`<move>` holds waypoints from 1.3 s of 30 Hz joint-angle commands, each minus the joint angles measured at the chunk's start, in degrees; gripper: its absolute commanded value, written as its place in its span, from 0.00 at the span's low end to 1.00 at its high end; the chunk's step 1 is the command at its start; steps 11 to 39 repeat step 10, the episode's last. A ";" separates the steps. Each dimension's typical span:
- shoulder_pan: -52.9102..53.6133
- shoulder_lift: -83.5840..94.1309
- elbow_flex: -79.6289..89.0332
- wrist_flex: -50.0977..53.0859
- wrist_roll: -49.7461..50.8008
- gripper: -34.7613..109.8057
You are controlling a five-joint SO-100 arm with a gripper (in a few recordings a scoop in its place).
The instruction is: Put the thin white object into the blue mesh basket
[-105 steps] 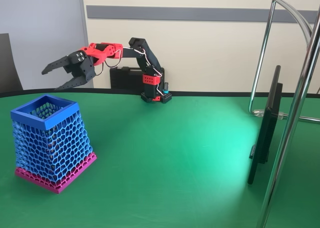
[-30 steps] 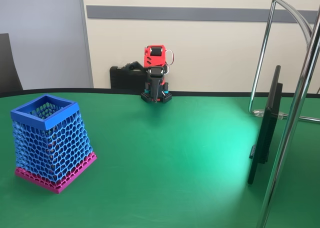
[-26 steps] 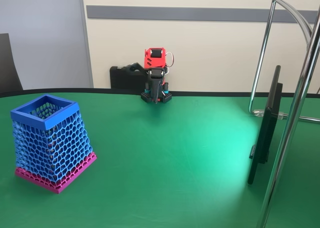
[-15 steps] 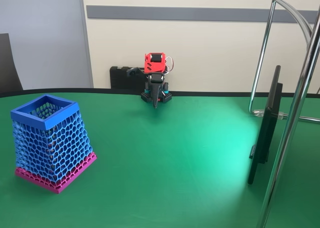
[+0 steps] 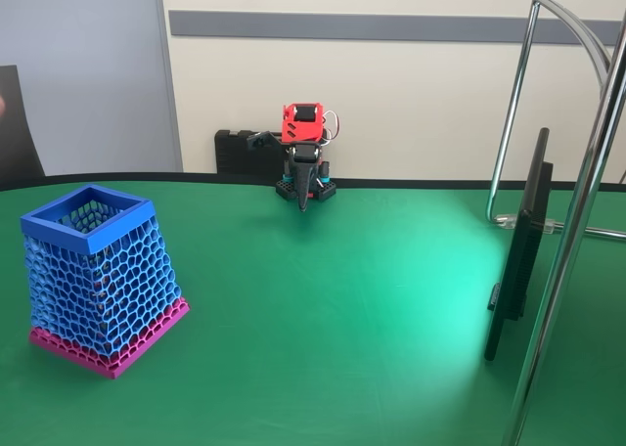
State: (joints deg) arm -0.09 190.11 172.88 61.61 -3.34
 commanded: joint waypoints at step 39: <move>0.26 0.35 0.00 0.35 -0.26 0.25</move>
